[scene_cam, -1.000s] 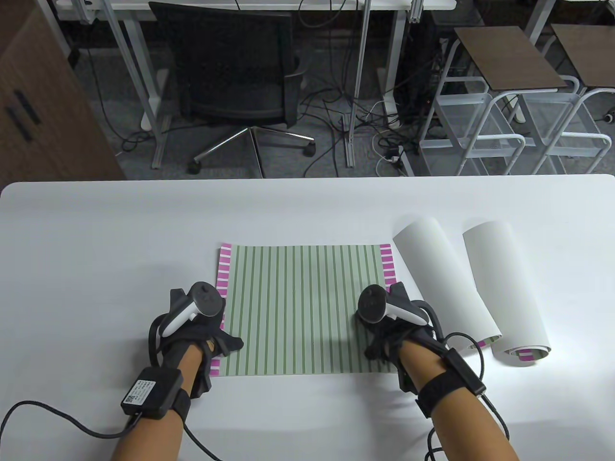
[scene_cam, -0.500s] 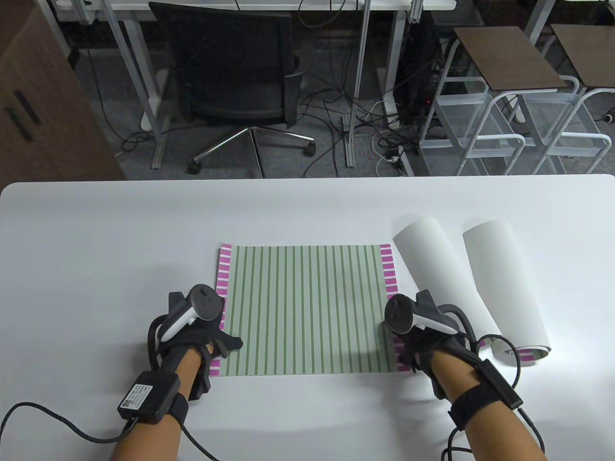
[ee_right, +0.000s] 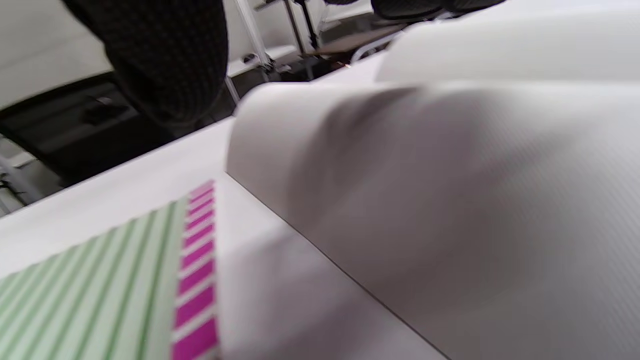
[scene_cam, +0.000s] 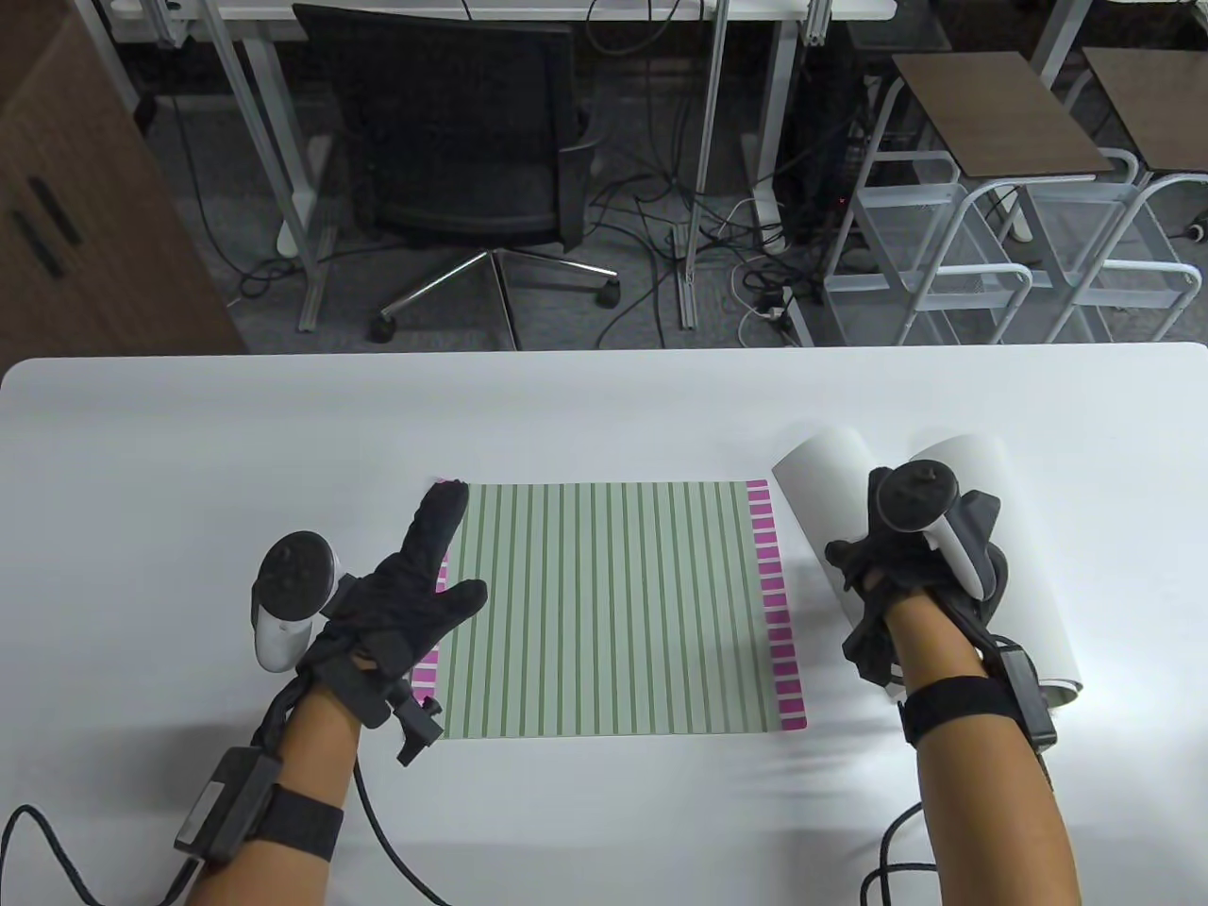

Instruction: Unroll mouse pads and stack together

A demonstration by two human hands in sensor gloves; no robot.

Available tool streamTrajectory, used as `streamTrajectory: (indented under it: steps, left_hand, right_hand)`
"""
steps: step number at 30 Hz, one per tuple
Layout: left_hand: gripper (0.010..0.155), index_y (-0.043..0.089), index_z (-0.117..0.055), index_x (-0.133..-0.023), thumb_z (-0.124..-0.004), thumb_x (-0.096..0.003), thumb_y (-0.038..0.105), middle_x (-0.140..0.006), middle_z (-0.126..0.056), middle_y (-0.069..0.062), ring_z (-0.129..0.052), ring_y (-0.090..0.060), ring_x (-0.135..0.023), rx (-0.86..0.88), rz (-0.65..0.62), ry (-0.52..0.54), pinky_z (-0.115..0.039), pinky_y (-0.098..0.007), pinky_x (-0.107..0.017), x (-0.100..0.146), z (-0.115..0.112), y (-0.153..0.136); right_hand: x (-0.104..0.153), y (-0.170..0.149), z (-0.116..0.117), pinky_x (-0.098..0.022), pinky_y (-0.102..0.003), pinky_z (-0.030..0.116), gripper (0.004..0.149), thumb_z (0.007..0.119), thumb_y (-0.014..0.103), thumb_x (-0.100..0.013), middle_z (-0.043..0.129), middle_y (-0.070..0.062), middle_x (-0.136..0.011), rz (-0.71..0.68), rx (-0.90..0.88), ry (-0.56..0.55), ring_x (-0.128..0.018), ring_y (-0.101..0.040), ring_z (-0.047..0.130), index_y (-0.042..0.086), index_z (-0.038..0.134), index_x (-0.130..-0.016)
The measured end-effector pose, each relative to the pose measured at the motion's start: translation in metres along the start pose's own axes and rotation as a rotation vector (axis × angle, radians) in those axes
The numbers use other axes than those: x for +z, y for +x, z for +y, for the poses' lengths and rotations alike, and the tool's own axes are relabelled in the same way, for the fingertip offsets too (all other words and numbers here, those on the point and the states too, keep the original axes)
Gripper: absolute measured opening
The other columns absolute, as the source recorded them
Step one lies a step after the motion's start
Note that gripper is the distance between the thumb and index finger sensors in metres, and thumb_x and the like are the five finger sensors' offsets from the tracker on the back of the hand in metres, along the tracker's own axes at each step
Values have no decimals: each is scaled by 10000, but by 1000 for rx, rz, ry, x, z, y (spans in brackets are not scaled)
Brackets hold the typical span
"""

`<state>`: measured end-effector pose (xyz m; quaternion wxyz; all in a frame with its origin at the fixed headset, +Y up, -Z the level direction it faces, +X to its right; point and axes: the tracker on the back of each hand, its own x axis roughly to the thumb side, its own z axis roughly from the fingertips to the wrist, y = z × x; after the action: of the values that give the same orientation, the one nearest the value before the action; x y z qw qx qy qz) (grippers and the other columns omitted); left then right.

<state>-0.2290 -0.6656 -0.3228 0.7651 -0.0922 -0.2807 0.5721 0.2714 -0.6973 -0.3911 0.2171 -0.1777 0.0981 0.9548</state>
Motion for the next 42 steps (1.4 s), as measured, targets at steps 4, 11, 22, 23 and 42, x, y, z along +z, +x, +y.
streamTrajectory:
  steps: [4,11,22,23,42]
  left_hand:
    - [1023,376,-151,-1124,-773,-426,792,-1170,3,6,-20,-375,-1149,-11,19,-33,-126,-684,-720,-2,-4,-3]
    - [1024,364,-159,-1127,-777,-428,784,-1170,1,-1,-27,-381,-1149,-51,67,-30,-121,-694,-711,-2,-6,-12]
    - [1019,363,-165,-1128,-783,-431,775,-1170,-1,-3,-30,-384,-1149,-64,105,-38,-118,-700,-706,-4,-7,-22]
    - [1018,364,-163,-1128,-782,-432,775,-1170,-1,-3,-30,-383,-1150,-64,106,-39,-118,-700,-706,-4,-8,-22]
    - [922,284,-321,-1137,-798,-467,699,-1189,-275,-57,-295,-412,-1158,81,226,98,-264,-685,-726,-18,-27,-35]
  right_hand:
    - [-12,-14,19,-660,-662,471,1002,952,457,-323,272,-165,-1032,80,83,43,-975,-523,418,243,256,-1011]
    - [-21,-16,41,-666,-637,474,1045,972,443,-311,280,-179,-1019,142,288,43,-957,-513,460,240,216,-1003]
    - [-15,-5,21,-507,-471,795,876,933,261,-369,588,-113,-927,134,179,-56,-740,-364,878,234,327,-1002]
    - [-13,-2,15,-504,-471,797,875,933,258,-369,591,-113,-925,117,131,-65,-737,-363,881,232,330,-1002]
    - [70,103,12,-506,-484,788,893,927,276,-380,529,-109,-962,-491,-609,199,-744,-385,870,247,294,-1010]
